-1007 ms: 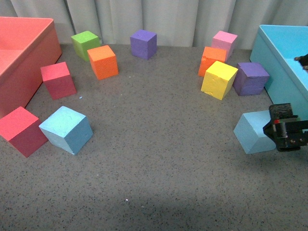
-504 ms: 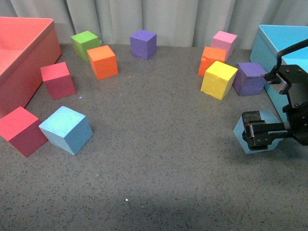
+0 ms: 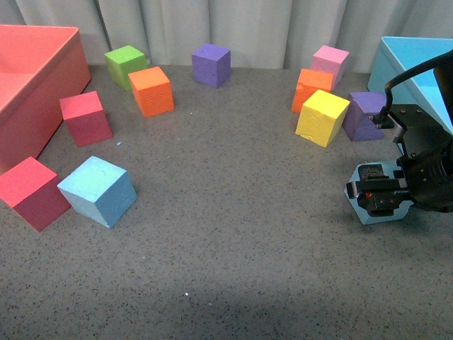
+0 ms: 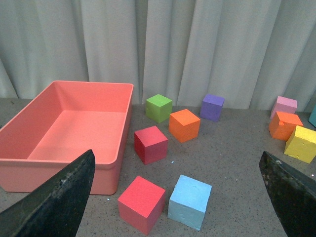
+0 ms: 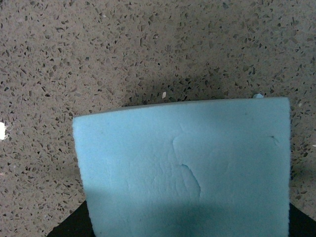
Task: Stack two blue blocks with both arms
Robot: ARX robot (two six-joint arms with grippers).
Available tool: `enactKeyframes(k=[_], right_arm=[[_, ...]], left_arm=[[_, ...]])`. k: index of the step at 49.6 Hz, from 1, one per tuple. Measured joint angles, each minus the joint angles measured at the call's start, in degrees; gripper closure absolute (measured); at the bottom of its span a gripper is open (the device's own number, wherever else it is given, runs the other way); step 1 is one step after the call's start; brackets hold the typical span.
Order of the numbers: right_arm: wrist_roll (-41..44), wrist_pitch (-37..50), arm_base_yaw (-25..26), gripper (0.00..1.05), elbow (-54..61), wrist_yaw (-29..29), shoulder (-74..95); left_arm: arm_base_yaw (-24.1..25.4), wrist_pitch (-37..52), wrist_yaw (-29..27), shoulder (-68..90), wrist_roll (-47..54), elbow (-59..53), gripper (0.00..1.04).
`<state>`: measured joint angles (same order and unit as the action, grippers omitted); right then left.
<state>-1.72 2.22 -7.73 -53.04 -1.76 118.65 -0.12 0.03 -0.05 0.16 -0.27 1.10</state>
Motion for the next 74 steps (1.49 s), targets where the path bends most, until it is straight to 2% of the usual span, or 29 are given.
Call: enactKeyframes(k=[9, 18, 27, 28, 34, 35, 52, 65, 74], right_arm=[[-1.7, -0.4, -0.5, 0.56, 0.2, 0.2, -0.7], [-6.3, -0.5, -4.6, 0.57, 0.3, 0.2, -2.9], [-12.8, -2.4, -12.6, 0.57, -5.3, 0.6, -0.9], [-20.2, -5.1, -20.1, 0.57, -13.6, 1.2, 5.4], [-23.1, -7.4, -22.5, 0.57, -17.9, 2.5, 8.1], [-24.5, -10.0, -24.7, 0.57, -22.1, 3.2, 10.8], [-25.8, -11.3, -26.5, 0.57, -25.1, 3.2, 12.6], [-27.6, -7.3, -26.3, 0.09, -22.2, 2.2, 9.8], [-27.9, -4.0, -25.6, 0.09, -16.5, 2.8, 0.2]], left_arm=[[0.0, 0.0, 0.0, 0.0, 0.0, 0.0, 0.07], [0.0, 0.0, 0.0, 0.0, 0.0, 0.0, 0.07], [0.0, 0.0, 0.0, 0.0, 0.0, 0.0, 0.07], [0.0, 0.0, 0.0, 0.0, 0.0, 0.0, 0.07], [0.0, 0.0, -0.1, 0.0, 0.0, 0.0, 0.07], [0.0, 0.0, 0.0, 0.0, 0.0, 0.0, 0.07], [0.0, 0.0, -0.1, 0.0, 0.0, 0.0, 0.07], [0.0, 0.0, -0.1, 0.0, 0.0, 0.0, 0.07], [0.0, 0.0, -0.1, 0.0, 0.0, 0.0, 0.07]])
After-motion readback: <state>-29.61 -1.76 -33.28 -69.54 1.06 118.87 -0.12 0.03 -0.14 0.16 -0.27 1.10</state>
